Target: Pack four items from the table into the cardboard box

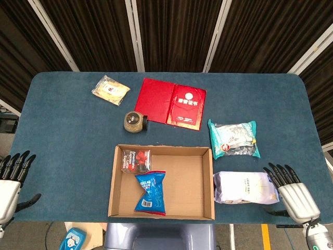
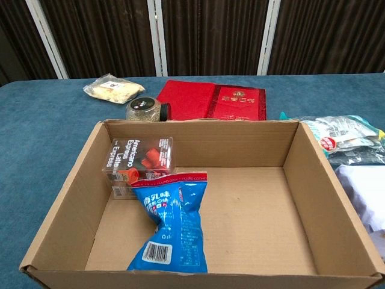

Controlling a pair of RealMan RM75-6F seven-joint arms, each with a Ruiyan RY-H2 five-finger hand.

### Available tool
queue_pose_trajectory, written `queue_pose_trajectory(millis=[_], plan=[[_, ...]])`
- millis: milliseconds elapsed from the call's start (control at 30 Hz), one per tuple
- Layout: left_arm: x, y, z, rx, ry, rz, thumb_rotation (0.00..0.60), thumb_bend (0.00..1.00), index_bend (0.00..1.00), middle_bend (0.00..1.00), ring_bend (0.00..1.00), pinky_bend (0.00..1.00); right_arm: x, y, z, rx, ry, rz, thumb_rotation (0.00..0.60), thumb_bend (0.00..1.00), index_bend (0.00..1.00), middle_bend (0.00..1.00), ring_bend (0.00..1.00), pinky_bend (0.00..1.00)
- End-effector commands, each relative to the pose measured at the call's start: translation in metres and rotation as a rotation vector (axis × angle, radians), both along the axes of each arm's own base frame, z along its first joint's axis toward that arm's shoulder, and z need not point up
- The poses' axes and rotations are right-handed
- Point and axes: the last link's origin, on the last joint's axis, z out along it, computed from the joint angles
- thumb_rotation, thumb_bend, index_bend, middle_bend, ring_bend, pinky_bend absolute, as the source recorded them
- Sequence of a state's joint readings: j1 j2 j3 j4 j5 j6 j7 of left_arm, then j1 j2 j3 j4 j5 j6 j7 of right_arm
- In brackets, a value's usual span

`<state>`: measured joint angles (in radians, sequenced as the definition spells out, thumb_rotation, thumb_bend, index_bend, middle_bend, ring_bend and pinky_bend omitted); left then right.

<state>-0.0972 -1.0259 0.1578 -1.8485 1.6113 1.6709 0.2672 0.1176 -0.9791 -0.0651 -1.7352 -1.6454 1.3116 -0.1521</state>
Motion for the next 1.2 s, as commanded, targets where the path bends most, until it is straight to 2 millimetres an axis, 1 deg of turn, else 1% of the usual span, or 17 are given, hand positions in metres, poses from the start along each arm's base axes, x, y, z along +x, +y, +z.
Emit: queue_pose_trajectory(millis=[33, 200, 333, 633, 667, 700, 767, 833, 867, 900, 933, 1033, 1100, 1200], plan=[[0.0, 0.002, -0.001, -0.009, -0.011, 0.001, 0.6, 0.02, 0.0, 0.0, 0.0, 0.0, 0.002, -0.009, -0.015, 0.073, 0.044, -0.023, 0.6, 0.0, 0.0, 0.0, 0.0, 0.0], [0.0, 0.003, -0.002, -0.025, -0.027, 0.002, 0.6, 0.02, 0.0, 0.0, 0.0, 0.0, 0.008, -0.019, -0.035, 0.11, 0.052, -0.038, 0.6, 0.0, 0.0, 0.0, 0.0, 0.0], [0.0, 0.004, -0.001, -0.027, -0.034, -0.002, 0.6, 0.02, 0.0, 0.0, 0.0, 0.0, 0.01, -0.027, -0.046, 0.14, 0.079, -0.05, 0.6, 0.0, 0.0, 0.0, 0.0, 0.0], [0.0, 0.003, 0.002, -0.022, -0.046, -0.008, 0.6, 0.02, 0.0, 0.0, 0.0, 0.0, 0.006, -0.041, -0.067, 0.171, 0.134, -0.076, 0.6, 0.0, 0.0, 0.0, 0.0, 0.0], [0.0, 0.003, 0.002, -0.022, -0.048, -0.009, 0.6, 0.02, 0.0, 0.0, 0.0, 0.0, 0.005, -0.042, -0.068, 0.173, 0.139, -0.079, 0.6, 0.0, 0.01, 0.01, 0.0, 0.02], [0.0, 0.003, 0.002, -0.022, -0.049, -0.01, 0.6, 0.02, 0.0, 0.0, 0.0, 0.0, 0.004, -0.043, -0.07, 0.175, 0.151, -0.077, 0.6, 0.0, 0.03, 0.04, 0.03, 0.06], [0.0, 0.004, 0.002, -0.022, -0.052, -0.012, 0.6, 0.02, 0.0, 0.0, 0.0, 0.0, 0.004, -0.045, -0.073, 0.168, 0.168, -0.068, 0.6, 0.02, 0.18, 0.19, 0.17, 0.23], [-0.001, 0.004, 0.002, -0.023, -0.053, -0.009, 0.6, 0.02, 0.0, 0.0, 0.0, 0.0, 0.005, -0.045, -0.074, 0.156, 0.168, -0.06, 0.6, 0.05, 0.44, 0.44, 0.43, 0.49], [-0.001, 0.004, 0.002, -0.024, -0.054, -0.007, 0.6, 0.02, 0.0, 0.0, 0.0, 0.0, 0.006, -0.045, -0.075, 0.15, 0.163, -0.056, 0.6, 0.07, 0.55, 0.54, 0.53, 0.59], [-0.001, 0.004, 0.003, -0.025, -0.055, -0.005, 0.6, 0.02, 0.0, 0.0, 0.0, 0.0, 0.006, -0.044, -0.075, 0.146, 0.158, -0.052, 0.6, 0.09, 0.6, 0.59, 0.58, 0.64], [-0.001, 0.004, 0.003, -0.025, -0.055, -0.004, 0.6, 0.02, 0.0, 0.0, 0.0, 0.0, 0.007, -0.044, -0.075, 0.141, 0.153, -0.048, 0.6, 0.1, 0.64, 0.64, 0.63, 0.69], [-0.001, 0.004, 0.003, -0.025, -0.057, -0.004, 0.6, 0.02, 0.0, 0.0, 0.0, 0.0, 0.011, -0.044, -0.072, 0.117, 0.138, -0.026, 0.6, 0.12, 0.7, 0.69, 0.69, 0.74], [-0.001, 0.004, 0.003, -0.026, -0.058, -0.005, 0.6, 0.02, 0.0, 0.0, 0.0, 0.0, 0.018, -0.045, -0.068, 0.091, 0.106, -0.004, 0.6, 0.13, 0.72, 0.71, 0.7, 0.75], [-0.002, 0.004, 0.003, -0.026, -0.058, -0.003, 0.6, 0.02, 0.0, 0.0, 0.0, 0.0, 0.029, -0.046, -0.06, 0.059, 0.075, 0.032, 0.6, 0.13, 0.72, 0.71, 0.71, 0.76]])
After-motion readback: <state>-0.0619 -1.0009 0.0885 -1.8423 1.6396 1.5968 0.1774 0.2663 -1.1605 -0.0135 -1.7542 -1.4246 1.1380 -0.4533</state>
